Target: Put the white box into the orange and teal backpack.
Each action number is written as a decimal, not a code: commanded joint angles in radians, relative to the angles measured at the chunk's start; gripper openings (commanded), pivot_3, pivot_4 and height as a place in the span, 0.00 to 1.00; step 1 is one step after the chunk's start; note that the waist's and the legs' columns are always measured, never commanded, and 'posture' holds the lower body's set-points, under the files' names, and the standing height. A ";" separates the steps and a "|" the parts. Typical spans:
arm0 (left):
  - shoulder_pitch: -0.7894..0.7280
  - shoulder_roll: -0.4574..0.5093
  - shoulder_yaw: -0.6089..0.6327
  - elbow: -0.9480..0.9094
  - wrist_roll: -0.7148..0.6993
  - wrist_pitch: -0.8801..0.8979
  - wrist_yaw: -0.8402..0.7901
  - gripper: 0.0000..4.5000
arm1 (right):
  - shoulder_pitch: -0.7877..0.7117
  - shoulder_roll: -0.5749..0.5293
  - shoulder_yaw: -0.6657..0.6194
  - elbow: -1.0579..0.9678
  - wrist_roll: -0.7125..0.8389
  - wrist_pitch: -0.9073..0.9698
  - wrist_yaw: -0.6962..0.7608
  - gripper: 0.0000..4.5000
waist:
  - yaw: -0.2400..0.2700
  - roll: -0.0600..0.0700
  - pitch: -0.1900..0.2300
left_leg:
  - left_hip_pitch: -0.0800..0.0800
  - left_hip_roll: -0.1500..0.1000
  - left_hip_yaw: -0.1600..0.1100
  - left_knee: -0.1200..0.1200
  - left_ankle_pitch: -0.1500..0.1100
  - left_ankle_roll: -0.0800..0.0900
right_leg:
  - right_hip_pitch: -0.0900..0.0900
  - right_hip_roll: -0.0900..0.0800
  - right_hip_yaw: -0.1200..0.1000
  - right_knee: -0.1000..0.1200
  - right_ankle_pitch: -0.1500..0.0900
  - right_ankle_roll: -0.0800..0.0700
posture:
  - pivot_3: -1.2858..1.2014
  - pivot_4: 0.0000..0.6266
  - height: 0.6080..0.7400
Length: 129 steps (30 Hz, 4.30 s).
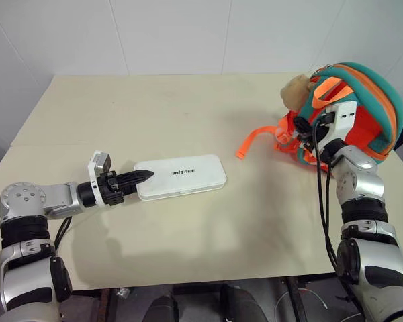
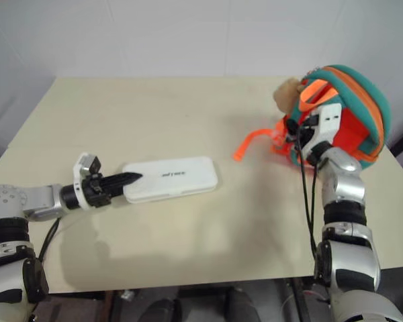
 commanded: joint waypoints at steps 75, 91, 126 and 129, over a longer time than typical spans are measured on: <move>0.107 0.293 0.103 -0.531 0.250 -0.730 -0.841 0.30 | 0.381 -0.430 0.078 -1.078 0.667 0.584 0.633 0.12 | 0.017 -0.002 0.001 | -0.005 0.001 0.004 0.005 -0.007 0.011 | -0.006 -0.001 0.000 0.002 -0.001 -0.001 | 0.52 0.24 1.00; 0.099 0.302 -0.092 -0.500 0.372 -0.882 -0.903 0.30 | 0.384 -0.420 0.085 -1.083 0.643 0.568 0.624 0.12 | 0.035 -0.002 0.001 | -0.004 0.001 0.006 0.006 -0.007 0.011 | -0.006 0.000 -0.001 0.003 -0.001 -0.001 | 0.52 0.24 1.00; -0.303 -0.058 -0.547 -0.426 0.640 -1.026 -0.907 0.30 | 0.400 -0.389 0.113 -1.103 0.625 0.549 0.565 0.12 | 0.040 -0.002 0.001 | -0.006 0.001 0.004 0.015 -0.008 0.014 | -0.004 0.002 -0.001 0.005 0.000 0.000 | 0.52 0.24 1.00; -0.317 -0.109 -0.569 -0.441 0.653 -1.004 -0.867 0.30 | 0.398 -0.382 0.117 -1.100 0.616 0.545 0.565 0.12 | 0.040 -0.002 0.001 | -0.006 0.001 0.004 0.015 -0.009 0.015 | -0.004 0.002 -0.001 0.005 0.000 0.000 | 0.52 0.24 1.00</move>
